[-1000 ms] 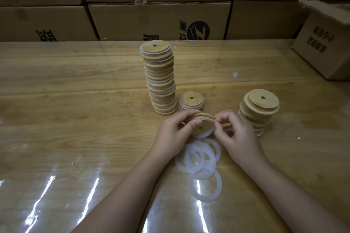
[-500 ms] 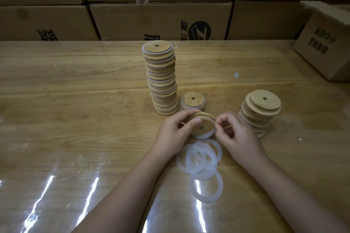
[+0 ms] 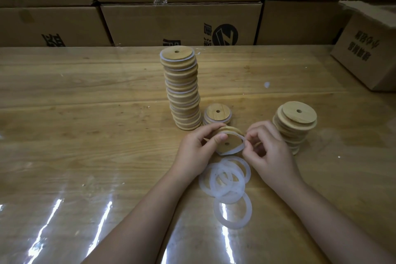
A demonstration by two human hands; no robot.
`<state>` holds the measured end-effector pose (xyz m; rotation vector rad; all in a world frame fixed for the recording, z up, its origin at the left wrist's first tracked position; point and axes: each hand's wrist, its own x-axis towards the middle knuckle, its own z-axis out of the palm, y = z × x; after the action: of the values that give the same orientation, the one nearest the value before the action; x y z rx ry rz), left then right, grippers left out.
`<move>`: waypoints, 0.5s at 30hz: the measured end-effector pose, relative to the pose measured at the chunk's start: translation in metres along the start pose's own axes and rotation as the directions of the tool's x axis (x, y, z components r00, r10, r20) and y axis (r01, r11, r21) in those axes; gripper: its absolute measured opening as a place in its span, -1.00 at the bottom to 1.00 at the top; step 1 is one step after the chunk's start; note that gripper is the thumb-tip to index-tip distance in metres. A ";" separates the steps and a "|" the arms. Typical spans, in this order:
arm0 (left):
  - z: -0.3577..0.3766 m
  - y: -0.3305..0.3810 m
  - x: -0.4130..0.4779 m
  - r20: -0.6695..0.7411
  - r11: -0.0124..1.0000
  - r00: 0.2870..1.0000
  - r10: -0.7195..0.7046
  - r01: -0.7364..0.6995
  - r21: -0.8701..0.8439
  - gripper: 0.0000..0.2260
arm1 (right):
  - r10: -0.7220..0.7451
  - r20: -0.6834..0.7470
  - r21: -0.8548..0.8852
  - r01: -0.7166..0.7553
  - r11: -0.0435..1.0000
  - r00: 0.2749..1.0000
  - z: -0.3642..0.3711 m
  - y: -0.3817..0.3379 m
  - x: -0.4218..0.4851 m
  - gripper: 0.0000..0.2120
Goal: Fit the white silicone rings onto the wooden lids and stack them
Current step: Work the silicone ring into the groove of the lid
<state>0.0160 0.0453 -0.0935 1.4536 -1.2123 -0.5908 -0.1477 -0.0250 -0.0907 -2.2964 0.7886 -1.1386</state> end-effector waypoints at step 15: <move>-0.001 0.000 -0.001 0.001 0.997 0.998 0.060 -0.060 0.052 -0.79 | 0.017 -0.064 0.035 -0.015 0.999 0.998 -0.003 0.001 -0.001 -0.92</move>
<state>0.0161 0.0463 -0.0933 1.4555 -1.2754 -0.5213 -0.1503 -0.0254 -0.0900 -2.2311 0.8030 -1.2155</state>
